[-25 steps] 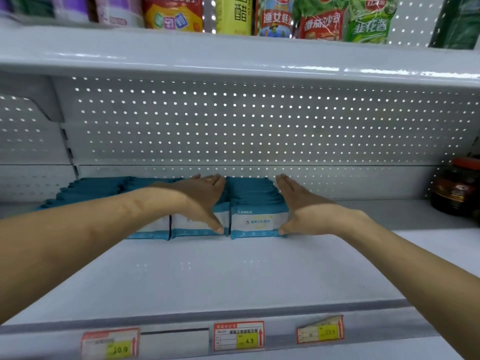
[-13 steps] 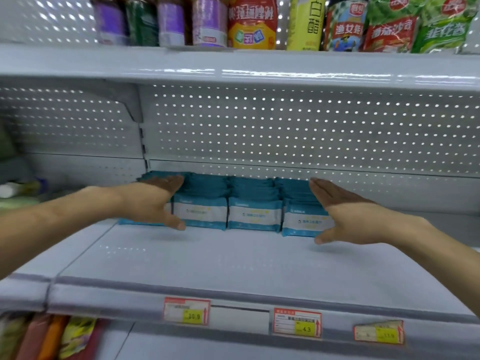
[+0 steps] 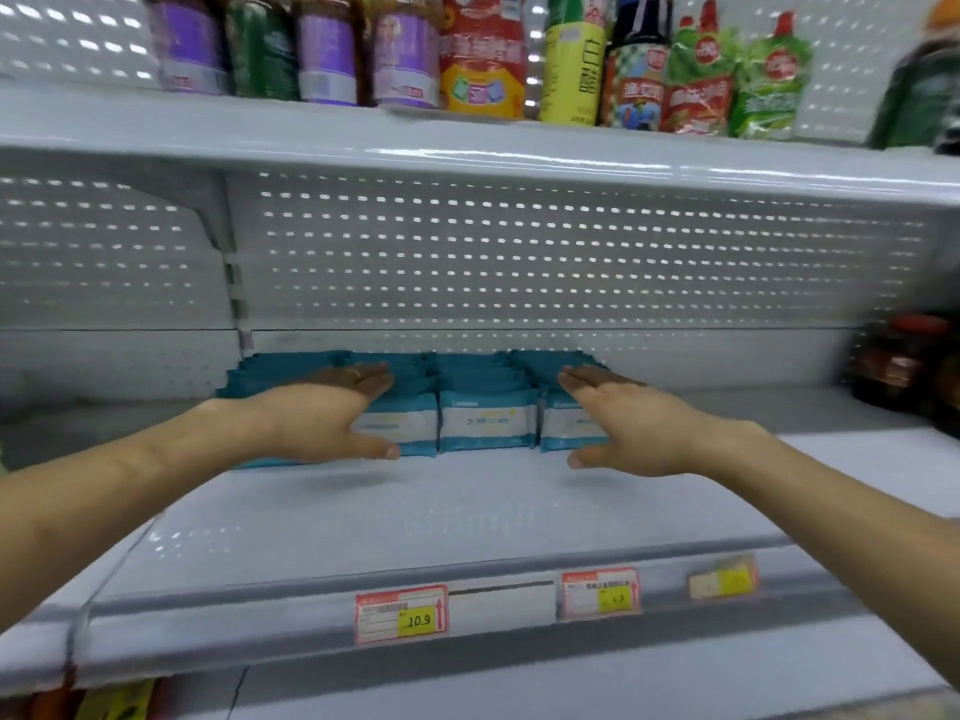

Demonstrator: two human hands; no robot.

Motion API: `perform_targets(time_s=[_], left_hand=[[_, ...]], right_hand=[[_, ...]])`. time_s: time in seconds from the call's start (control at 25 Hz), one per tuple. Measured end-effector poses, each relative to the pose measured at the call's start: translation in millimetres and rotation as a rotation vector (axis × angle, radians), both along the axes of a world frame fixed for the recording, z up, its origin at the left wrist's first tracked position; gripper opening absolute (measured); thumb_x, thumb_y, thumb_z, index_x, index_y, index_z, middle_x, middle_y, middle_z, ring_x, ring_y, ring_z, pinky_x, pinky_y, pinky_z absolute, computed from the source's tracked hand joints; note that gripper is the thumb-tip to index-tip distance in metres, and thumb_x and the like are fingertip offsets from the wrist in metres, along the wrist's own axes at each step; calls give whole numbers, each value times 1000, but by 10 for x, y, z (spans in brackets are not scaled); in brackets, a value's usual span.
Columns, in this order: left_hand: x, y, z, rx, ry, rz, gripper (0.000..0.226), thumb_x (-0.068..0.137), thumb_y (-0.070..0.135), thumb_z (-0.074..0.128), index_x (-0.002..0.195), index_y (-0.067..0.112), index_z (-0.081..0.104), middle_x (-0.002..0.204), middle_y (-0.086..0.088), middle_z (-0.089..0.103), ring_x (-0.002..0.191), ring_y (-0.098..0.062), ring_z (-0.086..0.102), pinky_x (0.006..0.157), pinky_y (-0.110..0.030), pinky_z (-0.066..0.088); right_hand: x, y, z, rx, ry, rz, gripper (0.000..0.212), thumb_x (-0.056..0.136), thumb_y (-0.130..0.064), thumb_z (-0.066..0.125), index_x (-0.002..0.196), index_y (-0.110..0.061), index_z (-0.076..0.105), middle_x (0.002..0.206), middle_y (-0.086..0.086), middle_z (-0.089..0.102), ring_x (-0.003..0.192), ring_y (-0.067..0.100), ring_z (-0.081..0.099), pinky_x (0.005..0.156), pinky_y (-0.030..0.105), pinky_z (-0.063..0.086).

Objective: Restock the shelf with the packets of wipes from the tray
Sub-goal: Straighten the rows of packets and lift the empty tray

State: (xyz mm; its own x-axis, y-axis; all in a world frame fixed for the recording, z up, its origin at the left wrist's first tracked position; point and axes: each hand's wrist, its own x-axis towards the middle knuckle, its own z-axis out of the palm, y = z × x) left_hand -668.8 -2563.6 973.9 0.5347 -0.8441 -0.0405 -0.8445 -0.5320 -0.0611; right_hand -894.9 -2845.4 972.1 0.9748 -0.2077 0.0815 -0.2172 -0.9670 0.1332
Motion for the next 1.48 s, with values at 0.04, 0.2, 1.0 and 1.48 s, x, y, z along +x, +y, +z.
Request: perform_targets(time_s=[0.04, 0.2, 1.0, 1.48], left_hand=[[-3, -120, -17, -30, -8, -67, 104, 85, 83, 42, 164, 27, 5, 171, 10, -3, 157, -18, 8, 125, -33, 16], [-223, -673, -54, -154, -27, -354, 92, 90, 78, 39, 163, 27, 16, 170, 12, 8, 155, -11, 16, 121, -24, 17], [-3271, -2423, -1838, -106, 301, -1213, 66, 98, 54, 50, 149, 13, 41, 154, -9, 45, 141, -29, 43, 112, -41, 40], [-3331, -2620, -3575, 43, 590, -956, 70, 105, 21, 50, 163, 15, 12, 172, 0, -6, 157, -18, 8, 119, -25, 14]], right_hand=[[-77, 57, -3, 0, -15, -35, 98, 94, -61, 57, 164, -18, 3, 172, 0, 3, 157, 20, 11, 126, 36, 20], [-467, 227, -76, 19, -69, -204, 89, 97, -55, 58, 163, -18, 11, 170, 2, 15, 154, 22, 20, 123, 36, 25], [-3960, 1089, -1961, 368, -325, -1217, 62, 106, -30, 48, 158, -7, 24, 167, 11, 21, 154, 26, 20, 123, 34, 20], [-4271, 1426, -3629, 484, -619, -1523, 66, 101, 1, 36, 162, -6, 11, 171, 5, -3, 158, 19, -5, 128, 34, 9]])
